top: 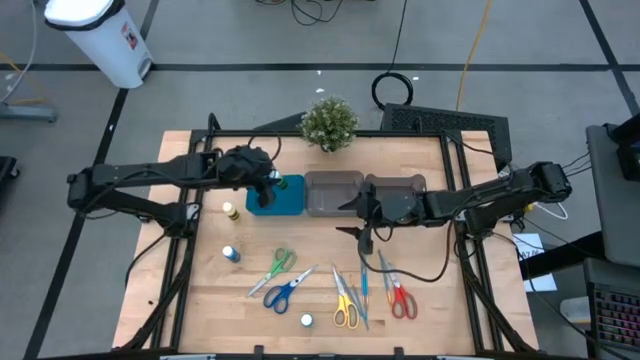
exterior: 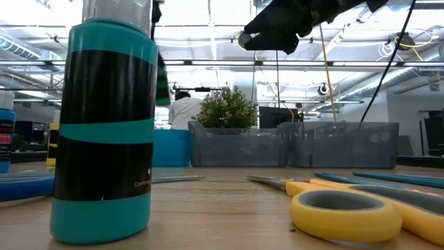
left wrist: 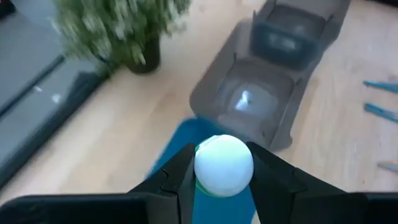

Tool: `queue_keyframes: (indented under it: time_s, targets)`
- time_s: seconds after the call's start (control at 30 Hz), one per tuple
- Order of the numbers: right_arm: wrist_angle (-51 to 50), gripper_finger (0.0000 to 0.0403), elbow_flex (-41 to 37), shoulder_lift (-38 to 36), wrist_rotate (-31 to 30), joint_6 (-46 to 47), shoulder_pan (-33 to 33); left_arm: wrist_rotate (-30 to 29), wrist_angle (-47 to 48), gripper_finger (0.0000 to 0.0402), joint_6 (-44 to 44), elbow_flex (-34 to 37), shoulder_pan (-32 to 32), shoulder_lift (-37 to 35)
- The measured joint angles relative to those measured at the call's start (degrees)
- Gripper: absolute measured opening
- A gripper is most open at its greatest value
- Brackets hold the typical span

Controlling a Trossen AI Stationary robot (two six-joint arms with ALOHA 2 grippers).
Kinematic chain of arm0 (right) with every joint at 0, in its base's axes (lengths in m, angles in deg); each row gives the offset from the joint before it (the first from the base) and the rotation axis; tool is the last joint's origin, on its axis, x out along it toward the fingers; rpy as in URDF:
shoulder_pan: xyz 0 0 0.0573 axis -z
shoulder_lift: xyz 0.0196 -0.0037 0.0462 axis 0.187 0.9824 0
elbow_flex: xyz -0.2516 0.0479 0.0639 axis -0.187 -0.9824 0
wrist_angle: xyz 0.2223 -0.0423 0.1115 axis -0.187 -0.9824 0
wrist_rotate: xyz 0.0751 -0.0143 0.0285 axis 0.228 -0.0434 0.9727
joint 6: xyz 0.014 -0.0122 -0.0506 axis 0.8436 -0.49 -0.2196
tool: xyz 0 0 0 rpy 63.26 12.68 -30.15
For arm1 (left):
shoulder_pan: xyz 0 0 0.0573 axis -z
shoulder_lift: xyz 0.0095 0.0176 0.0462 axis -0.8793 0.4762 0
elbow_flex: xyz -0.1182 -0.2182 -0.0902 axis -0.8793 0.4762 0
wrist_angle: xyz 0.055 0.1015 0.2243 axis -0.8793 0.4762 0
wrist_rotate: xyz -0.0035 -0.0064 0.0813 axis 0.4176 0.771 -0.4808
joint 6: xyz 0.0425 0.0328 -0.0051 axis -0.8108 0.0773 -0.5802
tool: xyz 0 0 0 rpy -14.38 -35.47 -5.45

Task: Pick & Place Paint Supplies
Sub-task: Put the green paint bottle into the blue bin

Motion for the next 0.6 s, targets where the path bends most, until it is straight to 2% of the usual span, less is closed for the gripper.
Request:
queue_keyframes:
  time_s: [0.1, 0.2, 0.6]
  targets:
    - [0.74, 0.0252, 0.00, -0.06, -0.04, 0.00, 0.00, 3.07, -8.50, 0.0124, 0.42, 5.22, -2.16, 1.70]
    - [0.70, 0.0252, 0.00, -0.04, -0.02, -0.03, 0.00, 3.39, -14.19, 0.0124, 0.55, 8.14, -3.42, 4.00]
    - [1.28, 0.0251, 0.00, -0.04, -0.02, -0.46, 0.00, 3.37, -23.47, 0.0124, -3.21, 8.72, -3.96, 15.62]
